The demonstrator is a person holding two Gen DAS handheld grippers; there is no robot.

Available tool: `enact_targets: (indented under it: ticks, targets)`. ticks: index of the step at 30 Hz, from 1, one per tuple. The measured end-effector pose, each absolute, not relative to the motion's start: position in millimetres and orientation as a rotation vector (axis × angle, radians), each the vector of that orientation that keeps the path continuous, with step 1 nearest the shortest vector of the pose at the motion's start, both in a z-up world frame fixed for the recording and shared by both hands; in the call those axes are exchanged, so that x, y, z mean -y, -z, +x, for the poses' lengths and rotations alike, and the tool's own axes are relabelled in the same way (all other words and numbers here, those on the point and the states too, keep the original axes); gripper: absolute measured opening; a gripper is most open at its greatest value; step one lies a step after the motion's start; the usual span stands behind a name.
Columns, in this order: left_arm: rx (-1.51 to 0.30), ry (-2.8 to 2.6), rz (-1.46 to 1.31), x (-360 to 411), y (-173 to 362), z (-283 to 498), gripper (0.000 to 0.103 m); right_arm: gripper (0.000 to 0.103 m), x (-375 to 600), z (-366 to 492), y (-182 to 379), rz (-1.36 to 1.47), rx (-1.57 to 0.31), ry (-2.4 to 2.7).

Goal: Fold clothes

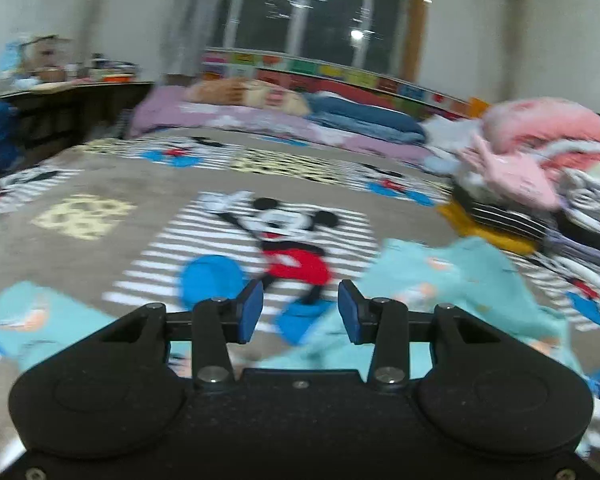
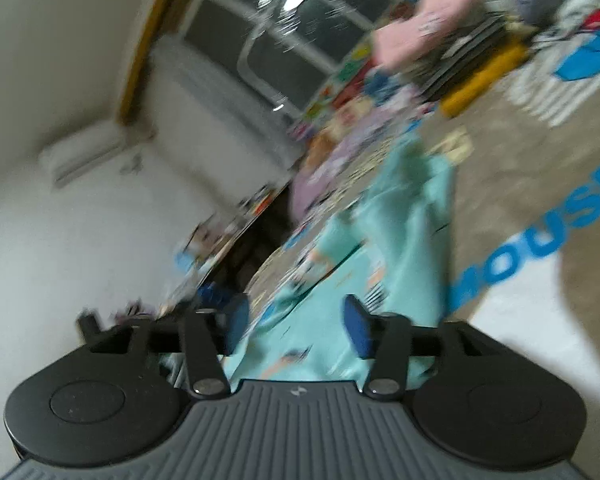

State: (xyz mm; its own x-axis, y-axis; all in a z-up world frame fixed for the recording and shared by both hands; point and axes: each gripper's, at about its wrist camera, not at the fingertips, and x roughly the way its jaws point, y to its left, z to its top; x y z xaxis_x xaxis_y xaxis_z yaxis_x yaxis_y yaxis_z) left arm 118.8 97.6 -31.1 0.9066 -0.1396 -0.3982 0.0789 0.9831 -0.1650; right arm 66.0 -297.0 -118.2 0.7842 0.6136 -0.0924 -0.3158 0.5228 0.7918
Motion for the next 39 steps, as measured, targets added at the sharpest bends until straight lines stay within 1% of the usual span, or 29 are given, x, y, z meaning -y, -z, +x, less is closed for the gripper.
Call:
enact_targets:
  ticks: [5, 9, 13, 21, 30, 32, 33, 34, 35, 36, 39]
  targets:
    - [-0.492, 0.245, -0.181, -66.7, 33.4, 135.4, 0.047, 0.058, 326.3, 97.7, 124.5, 0.904, -0.465, -0.37]
    - [-0.528, 0.28, -0.163, -52.8, 40.4, 142.0, 0.047, 0.053, 338.5, 134.2, 128.0, 0.918, -0.51, -0.309]
    - [-0.561, 0.308, -0.141, -39.9, 47.8, 147.9, 0.047, 0.049, 338.7, 180.4, 125.0, 0.843, -0.575, -0.291]
    - [-0.637, 0.334, -0.143, -36.4, 62.4, 164.0, 0.047, 0.048, 334.8, 267.6, 117.9, 0.737, -0.686, -0.298]
    - [-0.661, 0.372, -0.152, -36.5, 65.8, 166.6, 0.048, 0.047, 319.5, 317.5, 114.9, 0.642, -0.723, -0.311]
    - [-0.662, 0.374, -0.155, -37.2, 66.1, 166.9, 0.048, 0.041, 310.1, 321.7, 113.5, 0.599, -0.728, -0.314]
    - [-0.661, 0.374, -0.155, -37.6, 65.9, 166.7, 0.048, 0.033, 305.6, 321.9, 112.9, 0.578, -0.733, -0.319]
    - [-0.66, 0.374, -0.156, -38.2, 65.6, 166.3, 0.048, 0.022, 301.9, 321.2, 112.7, 0.566, -0.74, -0.33]
    - [-0.659, 0.376, -0.157, -38.7, 65.2, 165.9, 0.048, 0.017, 297.8, 320.4, 111.6, 0.544, -0.744, -0.33]
    - [-0.659, 0.377, -0.157, -39.2, 65.3, 165.6, 0.048, 0.01, 294.7, 318.2, 109.2, 0.513, -0.739, -0.32]
    - [-0.658, 0.375, -0.156, -39.8, 65.0, 164.7, 0.048, 0.009, 297.3, 304.8, 97.2, 0.503, -0.687, -0.3]
